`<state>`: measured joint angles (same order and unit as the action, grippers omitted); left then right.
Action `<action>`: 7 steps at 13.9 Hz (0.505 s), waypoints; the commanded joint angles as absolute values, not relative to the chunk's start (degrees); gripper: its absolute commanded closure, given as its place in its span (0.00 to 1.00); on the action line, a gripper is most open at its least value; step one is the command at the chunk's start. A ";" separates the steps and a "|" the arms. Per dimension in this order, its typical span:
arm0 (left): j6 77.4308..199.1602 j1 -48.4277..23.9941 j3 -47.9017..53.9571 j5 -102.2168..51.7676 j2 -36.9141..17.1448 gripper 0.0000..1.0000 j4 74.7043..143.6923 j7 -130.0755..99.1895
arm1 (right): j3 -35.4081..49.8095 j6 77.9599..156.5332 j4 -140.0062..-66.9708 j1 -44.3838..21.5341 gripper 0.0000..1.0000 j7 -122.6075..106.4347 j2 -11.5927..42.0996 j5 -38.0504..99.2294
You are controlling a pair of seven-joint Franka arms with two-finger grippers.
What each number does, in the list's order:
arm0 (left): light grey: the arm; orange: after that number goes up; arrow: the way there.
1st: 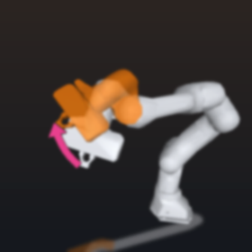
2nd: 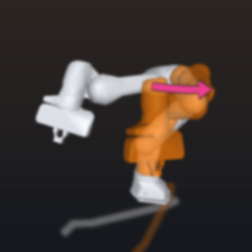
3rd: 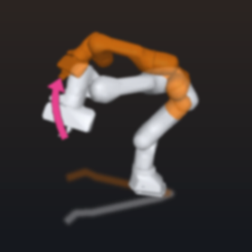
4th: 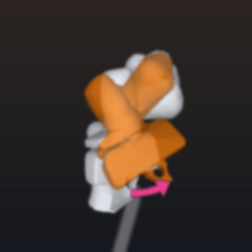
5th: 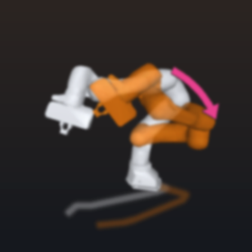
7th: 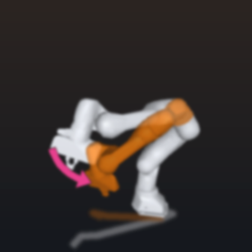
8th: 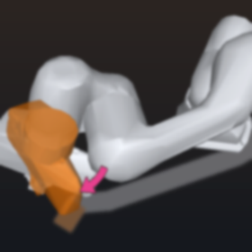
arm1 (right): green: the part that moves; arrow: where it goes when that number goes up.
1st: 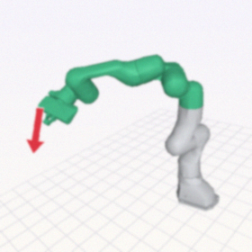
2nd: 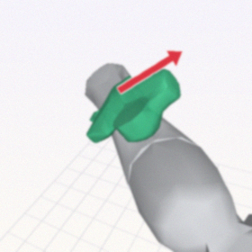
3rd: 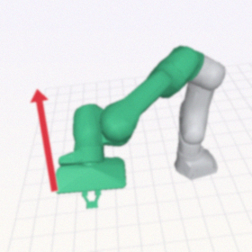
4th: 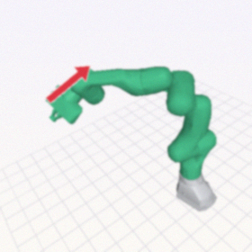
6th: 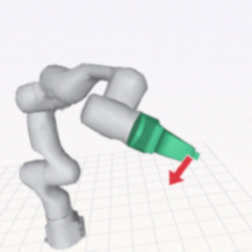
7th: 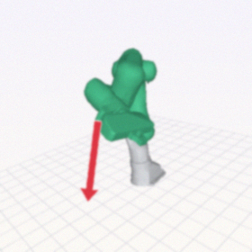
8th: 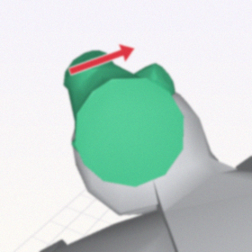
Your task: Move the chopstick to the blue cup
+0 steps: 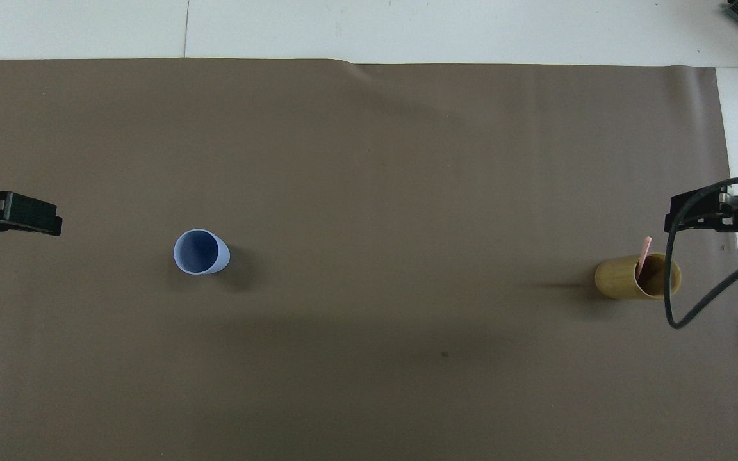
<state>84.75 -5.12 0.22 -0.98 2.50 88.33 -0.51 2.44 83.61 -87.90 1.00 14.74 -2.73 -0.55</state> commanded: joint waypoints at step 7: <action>85.08 -4.13 0.88 -2.11 4.22 0.00 90.26 0.53 | 2.64 84.64 -89.12 1.76 0.00 13.71 -3.60 0.70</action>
<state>84.75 -5.06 0.37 -1.33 2.51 88.35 -0.48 2.44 83.61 -87.90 1.00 14.74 -2.73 -0.55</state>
